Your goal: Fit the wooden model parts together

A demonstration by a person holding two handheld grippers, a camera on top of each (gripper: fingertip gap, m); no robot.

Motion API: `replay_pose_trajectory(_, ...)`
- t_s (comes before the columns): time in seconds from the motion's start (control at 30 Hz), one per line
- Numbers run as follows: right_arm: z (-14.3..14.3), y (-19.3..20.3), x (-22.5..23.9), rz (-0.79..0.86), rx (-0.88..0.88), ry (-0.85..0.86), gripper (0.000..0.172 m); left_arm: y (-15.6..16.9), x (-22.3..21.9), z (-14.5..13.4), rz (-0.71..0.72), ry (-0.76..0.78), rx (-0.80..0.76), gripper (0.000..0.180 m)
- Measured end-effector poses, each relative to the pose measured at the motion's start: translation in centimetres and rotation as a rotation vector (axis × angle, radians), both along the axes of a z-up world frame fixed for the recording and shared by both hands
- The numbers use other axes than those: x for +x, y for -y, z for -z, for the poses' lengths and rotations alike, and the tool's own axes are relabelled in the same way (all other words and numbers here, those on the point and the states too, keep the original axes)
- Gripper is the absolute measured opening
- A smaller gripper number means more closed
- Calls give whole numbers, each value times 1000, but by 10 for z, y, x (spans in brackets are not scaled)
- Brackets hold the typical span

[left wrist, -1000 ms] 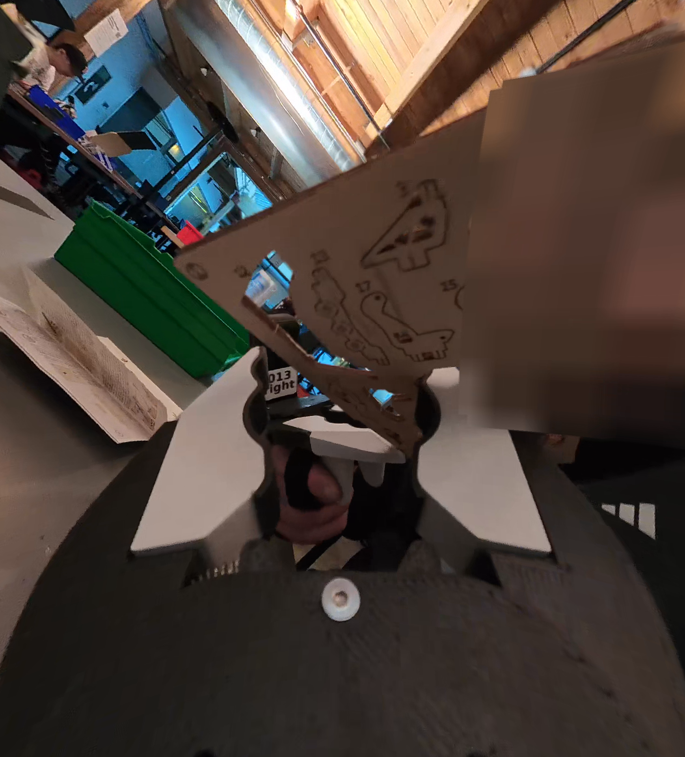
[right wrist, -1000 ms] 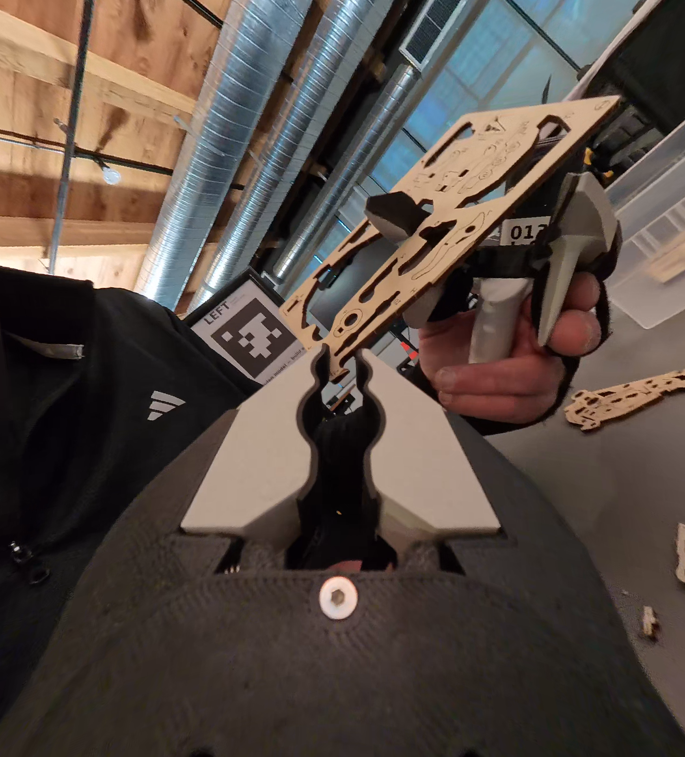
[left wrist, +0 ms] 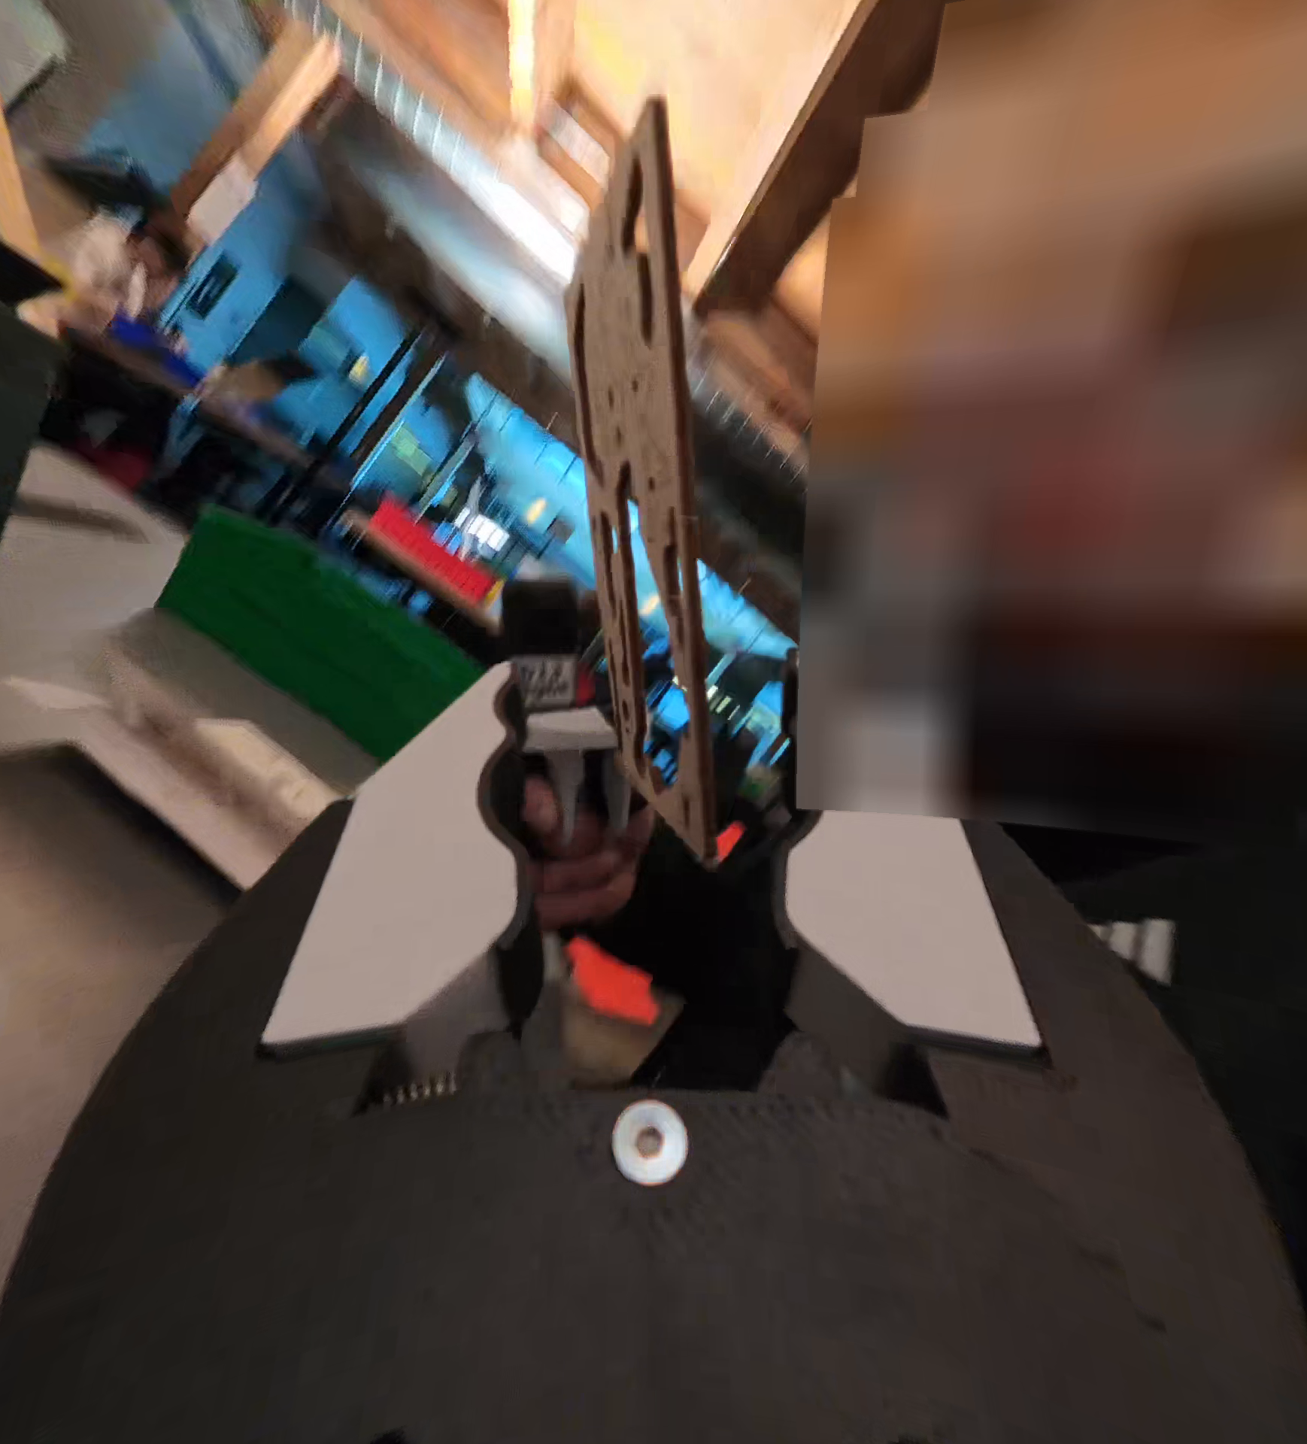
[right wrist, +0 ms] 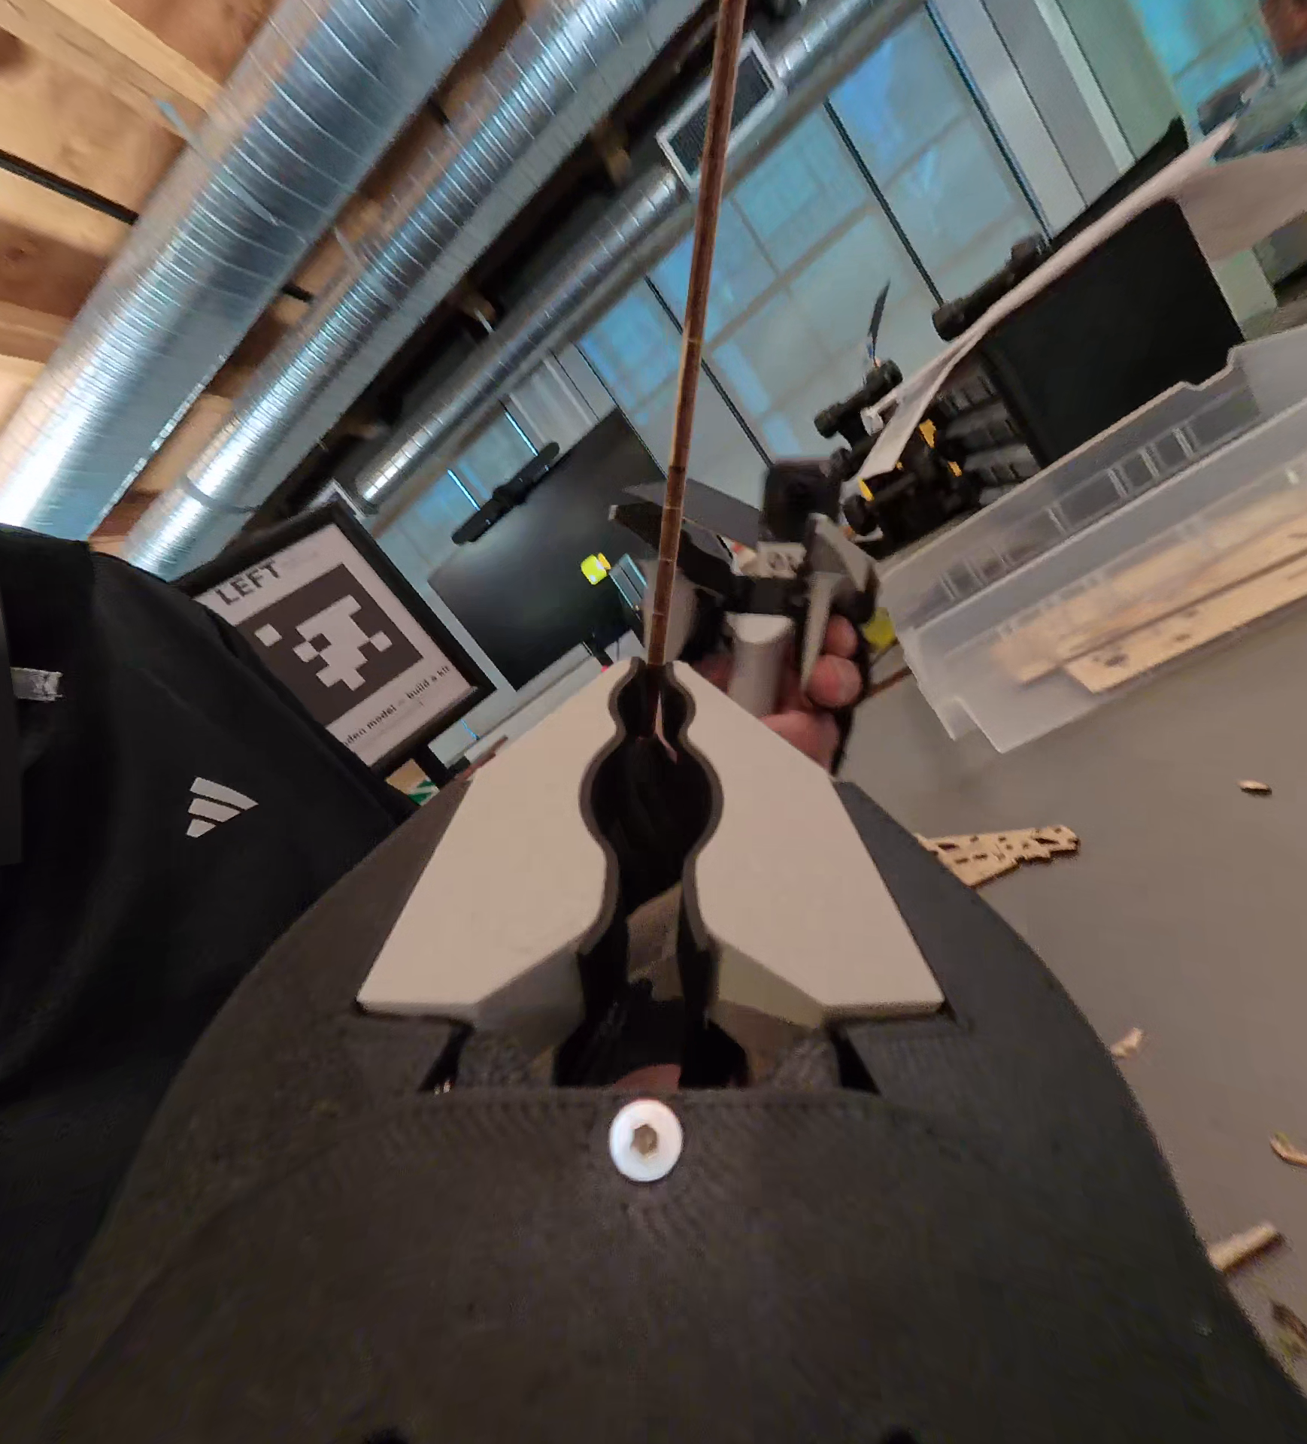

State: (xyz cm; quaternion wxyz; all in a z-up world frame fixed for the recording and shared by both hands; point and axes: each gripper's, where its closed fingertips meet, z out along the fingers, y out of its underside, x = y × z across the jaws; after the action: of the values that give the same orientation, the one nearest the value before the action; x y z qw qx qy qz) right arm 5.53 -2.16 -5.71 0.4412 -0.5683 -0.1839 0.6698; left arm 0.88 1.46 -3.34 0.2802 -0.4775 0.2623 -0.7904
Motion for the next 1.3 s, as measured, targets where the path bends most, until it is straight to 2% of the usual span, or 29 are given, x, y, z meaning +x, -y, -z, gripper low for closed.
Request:
replay_pose_trajectory(0.03,4,-2,0,6,-9,32,0,4,9,3,-12,-80,47,52)
replay_pose_trajectory(0.17,11,-5,1,4,-31,78,0,15,41,23,-31,-311,165,2)
replay_pose_trajectory(0.3,19,-9,4,47,-34,131,1,13,49,30,-76,-374,153,1)
replay_pose_trajectory(0.37,18,-11,5,62,-24,144,11,15,53,37,-90,-443,172,1)
replay_pose_trajectory(0.47,19,-14,3,82,0,188,4,14,52,33,-112,-426,140,1)
replay_pose_trajectory(0.63,22,-16,-3,38,-39,175,5,16,56,36,-125,-460,142,1)
replay_pose_trajectory(0.8,23,-20,-2,70,-50,164,4,15,58,40,-164,-509,171,1)
replay_pose_trajectory(1.13,22,-17,1,51,-43,129,4,17,60,40,-169,-458,98,1)
replay_pose_trajectory(1.3,17,-14,5,30,-77,17,1,19,63,36,-173,-414,65,1)
